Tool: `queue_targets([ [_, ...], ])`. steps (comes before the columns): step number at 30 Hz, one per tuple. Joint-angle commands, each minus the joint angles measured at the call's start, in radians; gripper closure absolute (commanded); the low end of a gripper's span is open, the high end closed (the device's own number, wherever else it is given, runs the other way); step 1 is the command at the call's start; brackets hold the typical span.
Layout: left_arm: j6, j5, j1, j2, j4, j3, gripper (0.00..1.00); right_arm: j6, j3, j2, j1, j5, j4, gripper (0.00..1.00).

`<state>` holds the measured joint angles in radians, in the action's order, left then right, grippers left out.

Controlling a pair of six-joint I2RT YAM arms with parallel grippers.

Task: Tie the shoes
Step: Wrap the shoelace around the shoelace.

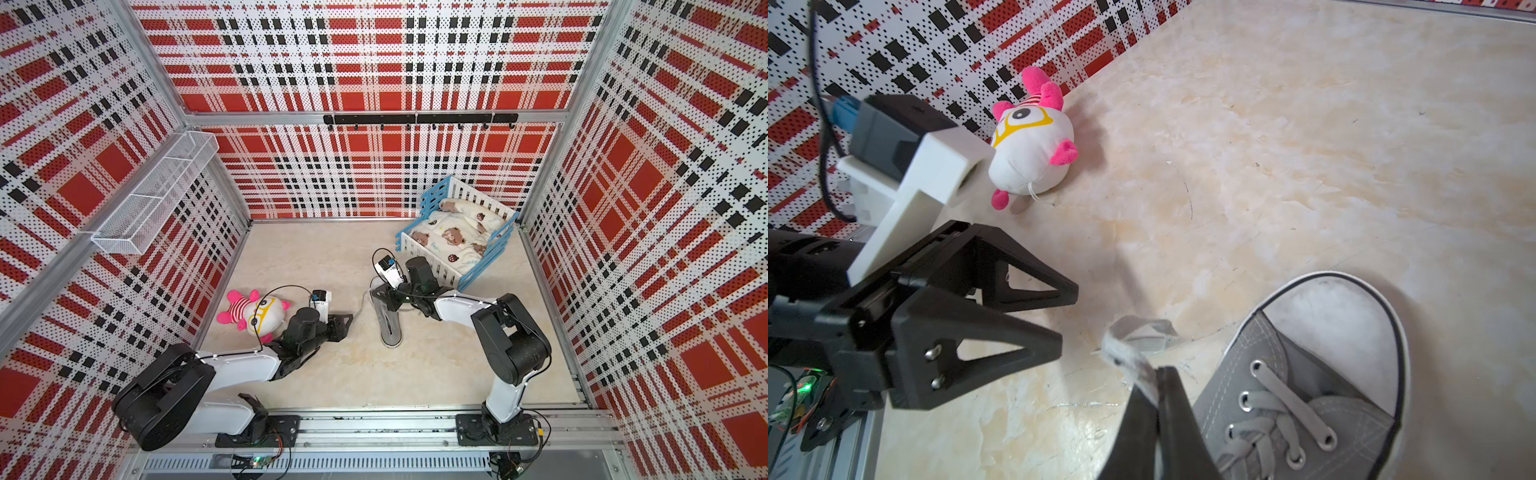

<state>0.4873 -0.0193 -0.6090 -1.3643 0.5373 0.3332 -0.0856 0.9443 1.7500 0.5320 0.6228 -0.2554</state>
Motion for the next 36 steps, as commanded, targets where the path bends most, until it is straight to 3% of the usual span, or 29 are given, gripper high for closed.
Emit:
queue_targets([
  [1,-0.112,0.022,-0.018,-0.018,0.125,0.043,0.39,-0.046,0.020,-0.019,-0.016,0.039,-0.011,0.90],
  [5,-0.222,0.069,-0.018,-0.087,0.207,0.093,0.33,-0.082,0.029,-0.014,-0.025,0.054,-0.006,0.88],
  [15,-0.391,0.173,0.012,-0.285,0.213,0.244,0.38,-0.103,0.041,-0.012,-0.043,0.055,0.018,0.84],
  [19,-0.402,0.212,0.034,-0.324,0.214,0.272,0.47,-0.112,0.047,-0.012,-0.042,0.057,0.019,0.84],
  [24,-0.400,0.268,0.050,-0.359,0.213,0.293,0.68,-0.123,0.048,-0.020,-0.042,0.048,0.021,0.86],
  [31,-0.397,0.343,0.059,-0.360,0.213,0.274,0.91,-0.169,0.061,-0.020,-0.041,0.009,0.028,0.87],
  [36,-0.392,0.350,0.058,-0.357,0.214,0.245,0.97,-0.199,0.060,-0.023,-0.044,0.000,0.016,0.87],
])
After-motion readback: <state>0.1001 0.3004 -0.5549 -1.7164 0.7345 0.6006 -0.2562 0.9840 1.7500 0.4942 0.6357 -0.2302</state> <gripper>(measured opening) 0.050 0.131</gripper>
